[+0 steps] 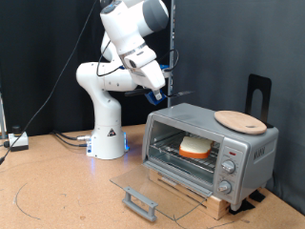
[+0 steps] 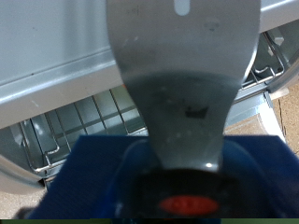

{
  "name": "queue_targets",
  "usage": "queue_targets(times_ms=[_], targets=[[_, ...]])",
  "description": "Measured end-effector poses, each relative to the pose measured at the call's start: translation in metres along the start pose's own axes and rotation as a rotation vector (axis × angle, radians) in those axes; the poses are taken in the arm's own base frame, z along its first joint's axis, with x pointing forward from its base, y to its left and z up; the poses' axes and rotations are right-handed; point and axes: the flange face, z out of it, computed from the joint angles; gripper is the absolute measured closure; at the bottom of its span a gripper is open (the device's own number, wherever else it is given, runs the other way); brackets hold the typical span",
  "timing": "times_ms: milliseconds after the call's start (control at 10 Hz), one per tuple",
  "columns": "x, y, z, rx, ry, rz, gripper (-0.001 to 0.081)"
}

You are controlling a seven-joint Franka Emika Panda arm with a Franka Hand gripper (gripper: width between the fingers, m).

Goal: Make a piece of toast with the oven

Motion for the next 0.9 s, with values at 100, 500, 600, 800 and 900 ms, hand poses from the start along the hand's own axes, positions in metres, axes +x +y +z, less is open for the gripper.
queue_targets(times_ms=[100,500,600,800,900], targets=[[-0.001,-0.001,0.003,0.028,0.011,0.055,0.041],[0.002,-0.037,0.016,0.137,-0.043,0.158,0.041],[0.005,-0.05,0.022,0.127,-0.047,0.15,0.041],[0.013,-0.075,0.038,0.093,-0.037,0.136,0.041],[0.017,-0.087,0.046,0.078,-0.036,0.131,0.041]])
